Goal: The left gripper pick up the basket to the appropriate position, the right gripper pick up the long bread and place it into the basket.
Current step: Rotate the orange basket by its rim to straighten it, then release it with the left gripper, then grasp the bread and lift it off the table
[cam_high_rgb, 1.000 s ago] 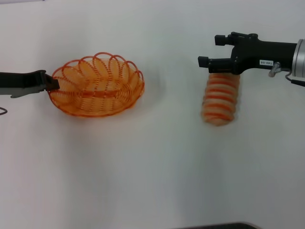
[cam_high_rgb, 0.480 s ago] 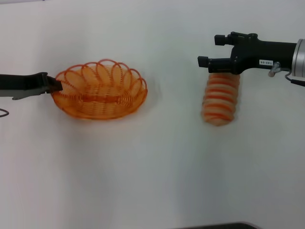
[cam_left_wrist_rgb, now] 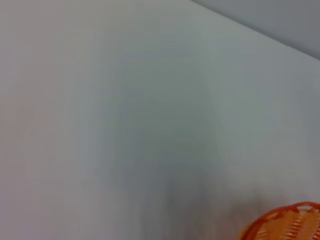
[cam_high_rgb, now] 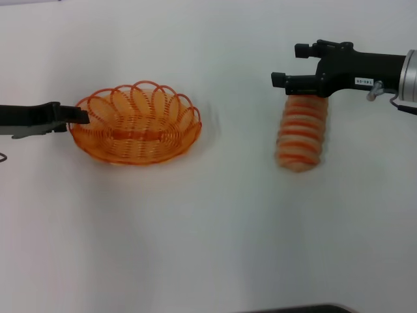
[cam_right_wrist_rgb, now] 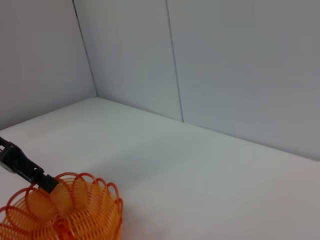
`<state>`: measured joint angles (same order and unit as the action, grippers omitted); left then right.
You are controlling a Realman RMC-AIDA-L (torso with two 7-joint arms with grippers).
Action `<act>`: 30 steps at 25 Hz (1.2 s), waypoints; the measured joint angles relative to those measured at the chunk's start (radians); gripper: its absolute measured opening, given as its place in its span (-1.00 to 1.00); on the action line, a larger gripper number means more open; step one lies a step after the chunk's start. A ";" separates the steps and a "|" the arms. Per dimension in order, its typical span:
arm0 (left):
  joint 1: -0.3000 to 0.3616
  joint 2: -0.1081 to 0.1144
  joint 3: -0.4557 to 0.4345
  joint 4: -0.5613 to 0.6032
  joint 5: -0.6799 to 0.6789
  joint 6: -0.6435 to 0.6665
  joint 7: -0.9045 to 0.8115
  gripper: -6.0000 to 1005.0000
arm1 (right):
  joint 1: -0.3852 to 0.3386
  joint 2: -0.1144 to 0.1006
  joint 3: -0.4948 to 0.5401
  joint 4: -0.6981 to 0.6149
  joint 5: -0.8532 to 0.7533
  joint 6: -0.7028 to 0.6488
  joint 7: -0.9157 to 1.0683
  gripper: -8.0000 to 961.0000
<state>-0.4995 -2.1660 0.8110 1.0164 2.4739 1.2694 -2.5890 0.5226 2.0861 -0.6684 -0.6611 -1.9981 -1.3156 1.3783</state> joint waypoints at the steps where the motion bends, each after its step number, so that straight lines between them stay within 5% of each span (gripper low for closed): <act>1: 0.001 0.000 -0.001 0.001 -0.003 -0.001 0.011 -0.08 | 0.001 0.000 0.001 0.000 0.004 0.000 -0.001 0.94; 7: 0.019 0.000 -0.047 0.001 -0.105 0.009 0.214 0.18 | -0.001 0.000 0.001 0.007 0.055 0.000 -0.002 0.94; 14: 0.044 0.005 -0.147 -0.004 -0.226 0.091 0.550 0.24 | -0.010 -0.003 0.003 0.016 0.150 -0.008 0.032 0.94; 22: 0.087 0.007 -0.247 -0.027 -0.336 0.341 1.002 0.28 | 0.002 -0.015 -0.006 0.004 0.153 -0.039 0.230 0.94; 30: 0.127 0.008 -0.273 -0.021 -0.340 0.489 1.208 0.28 | 0.048 -0.081 -0.068 -0.005 0.106 -0.078 0.578 0.94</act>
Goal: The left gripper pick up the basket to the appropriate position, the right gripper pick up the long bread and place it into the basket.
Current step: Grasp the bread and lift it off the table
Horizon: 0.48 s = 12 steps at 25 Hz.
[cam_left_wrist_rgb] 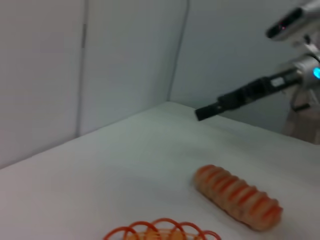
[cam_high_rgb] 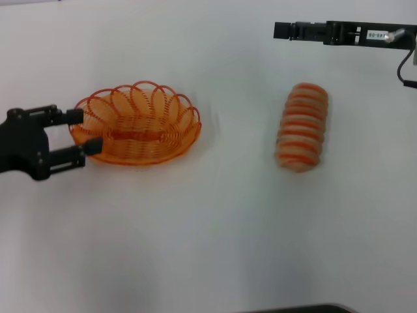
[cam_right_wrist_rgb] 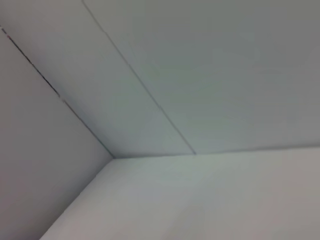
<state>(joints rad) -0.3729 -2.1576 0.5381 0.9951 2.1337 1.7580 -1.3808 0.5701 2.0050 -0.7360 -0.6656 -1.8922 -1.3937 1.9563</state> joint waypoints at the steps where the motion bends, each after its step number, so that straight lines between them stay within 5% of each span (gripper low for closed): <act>1: 0.007 0.000 -0.002 0.003 0.003 0.016 0.022 0.28 | 0.010 -0.010 -0.004 -0.007 -0.023 -0.006 0.052 0.94; 8: 0.060 -0.006 -0.044 0.010 0.000 0.050 0.188 0.29 | 0.122 -0.083 -0.018 -0.049 -0.240 -0.056 0.460 0.94; 12: 0.072 -0.006 -0.062 0.012 0.006 0.053 0.245 0.33 | 0.215 -0.102 -0.023 -0.050 -0.416 -0.097 0.644 0.94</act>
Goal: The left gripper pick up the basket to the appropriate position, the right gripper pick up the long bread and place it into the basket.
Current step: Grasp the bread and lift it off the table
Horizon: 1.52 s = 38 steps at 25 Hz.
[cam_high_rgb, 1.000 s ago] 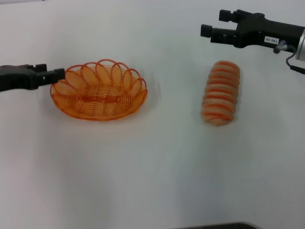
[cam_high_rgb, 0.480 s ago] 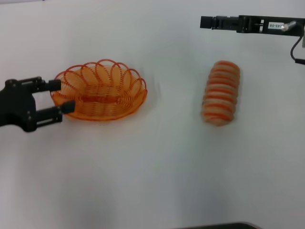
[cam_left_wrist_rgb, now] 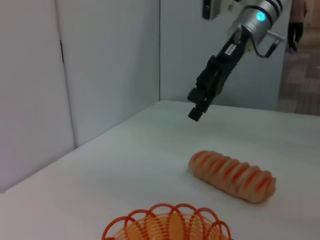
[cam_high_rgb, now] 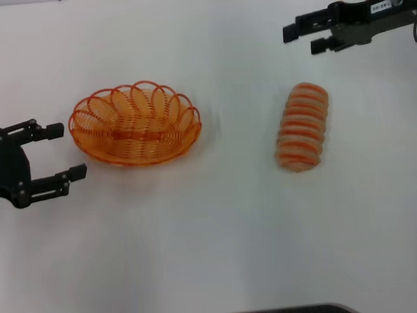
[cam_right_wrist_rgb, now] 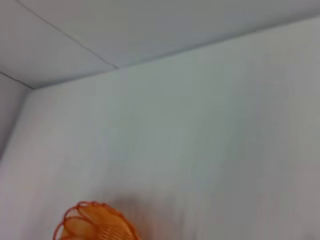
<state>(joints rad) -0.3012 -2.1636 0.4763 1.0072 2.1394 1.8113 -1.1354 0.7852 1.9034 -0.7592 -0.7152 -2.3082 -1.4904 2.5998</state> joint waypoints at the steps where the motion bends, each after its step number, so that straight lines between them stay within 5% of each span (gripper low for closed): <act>1: 0.003 0.000 -0.001 0.001 0.002 0.001 0.011 0.34 | 0.021 0.001 0.002 0.000 -0.037 -0.010 0.032 0.94; 5: 0.010 0.003 0.002 0.010 0.016 0.018 0.051 0.37 | 0.083 0.009 0.001 -0.006 -0.150 -0.065 0.140 0.94; 8: 0.009 0.006 0.001 0.019 0.030 0.042 0.072 0.74 | 0.108 0.013 0.006 -0.022 -0.205 -0.098 0.200 0.94; 38: 0.007 0.001 0.007 -0.015 0.030 0.063 0.145 0.74 | 0.132 0.040 -0.136 0.037 -0.357 -0.132 0.406 0.94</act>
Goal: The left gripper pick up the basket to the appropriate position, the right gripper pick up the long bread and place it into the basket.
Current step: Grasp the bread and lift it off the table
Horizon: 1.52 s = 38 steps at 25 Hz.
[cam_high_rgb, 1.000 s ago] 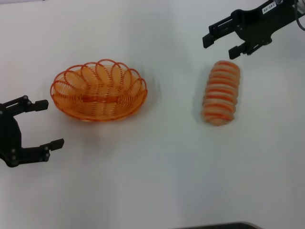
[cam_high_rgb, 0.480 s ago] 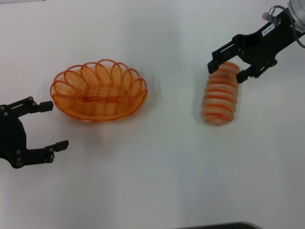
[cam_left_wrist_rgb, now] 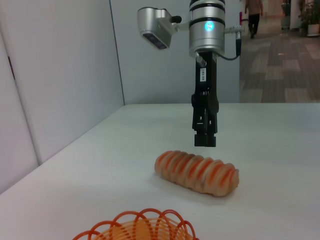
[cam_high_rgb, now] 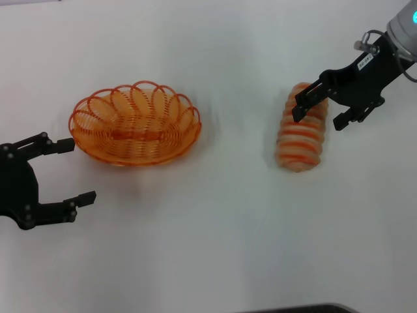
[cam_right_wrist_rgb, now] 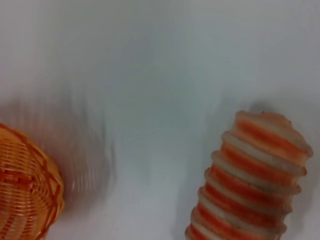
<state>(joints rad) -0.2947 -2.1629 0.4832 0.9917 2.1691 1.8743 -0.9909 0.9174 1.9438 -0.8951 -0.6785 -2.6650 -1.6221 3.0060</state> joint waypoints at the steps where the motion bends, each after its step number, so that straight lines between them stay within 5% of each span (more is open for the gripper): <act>1: -0.002 0.000 0.000 -0.004 0.002 -0.005 0.000 0.74 | 0.001 0.002 -0.006 0.005 0.000 0.009 0.001 0.94; 15: -0.006 0.001 0.014 -0.017 0.005 -0.033 0.000 0.74 | 0.052 0.025 -0.036 0.118 -0.028 0.132 0.003 0.94; 38: -0.011 0.002 0.014 -0.017 0.015 -0.014 -0.008 0.74 | 0.048 0.015 -0.010 0.123 -0.076 0.129 0.005 0.94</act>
<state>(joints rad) -0.3056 -2.1609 0.4969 0.9749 2.1838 1.8601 -0.9984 0.9652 1.9589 -0.9050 -0.5557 -2.7413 -1.4935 3.0112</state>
